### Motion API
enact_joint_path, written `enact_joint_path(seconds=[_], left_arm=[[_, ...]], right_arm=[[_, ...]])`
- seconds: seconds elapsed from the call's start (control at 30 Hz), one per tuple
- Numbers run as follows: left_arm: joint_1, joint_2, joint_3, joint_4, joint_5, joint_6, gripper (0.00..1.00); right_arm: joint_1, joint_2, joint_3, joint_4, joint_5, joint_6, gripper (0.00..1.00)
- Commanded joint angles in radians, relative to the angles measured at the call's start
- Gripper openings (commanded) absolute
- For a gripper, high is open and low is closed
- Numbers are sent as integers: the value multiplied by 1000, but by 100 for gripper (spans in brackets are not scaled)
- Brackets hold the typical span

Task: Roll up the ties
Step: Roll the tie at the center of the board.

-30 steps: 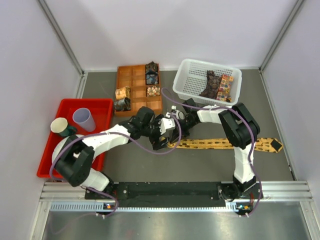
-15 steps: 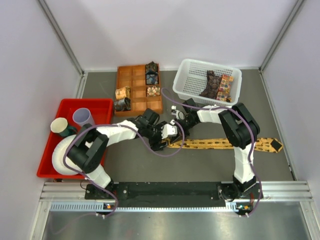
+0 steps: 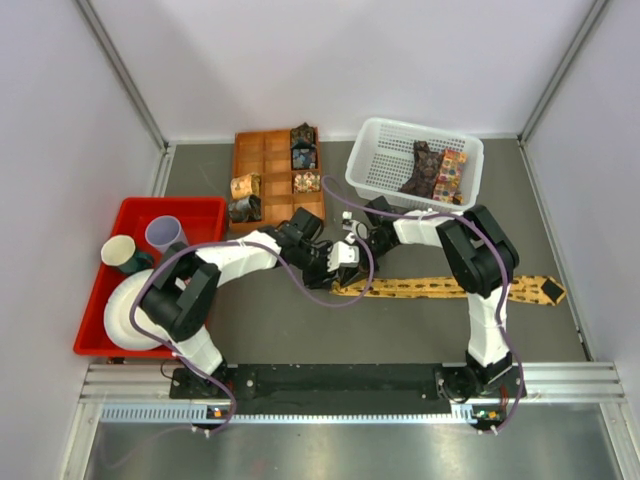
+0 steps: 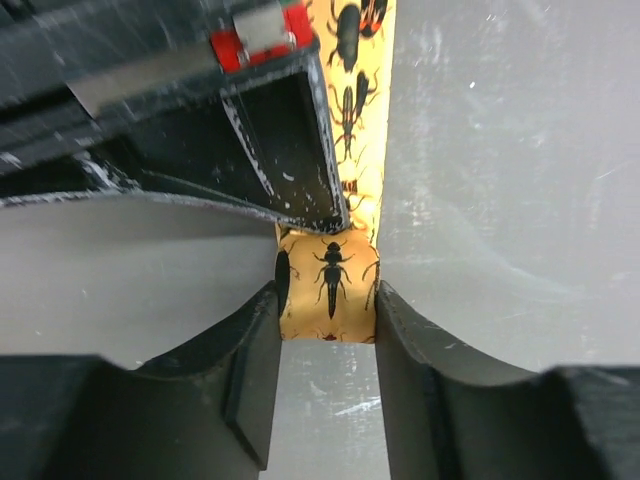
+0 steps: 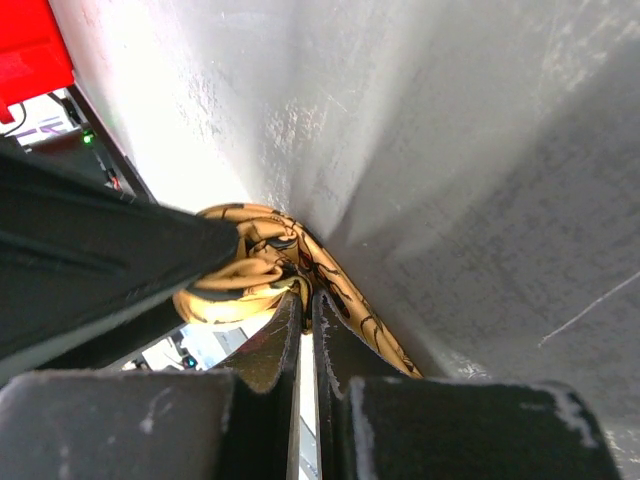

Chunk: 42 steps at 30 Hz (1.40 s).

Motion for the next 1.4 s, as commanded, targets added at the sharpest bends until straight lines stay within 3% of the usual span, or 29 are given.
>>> enact_joint_path(seconds=[0.0,0.33,1.0,1.37], left_arm=[[-19,-7,71,-37,82,1,42],[-65,83,107,-24,18,-53,37],[-106,166,118,-59,-48,-123,43],[-155,218,163,-73,-134,-169,41]], right_arm=[[5,41,18,-22,101,-43,0],[3,41,18,-23,92,-40,0],[0,41,-2,7,83,-45,0],[-1,34,-10,4,63,-54,0]])
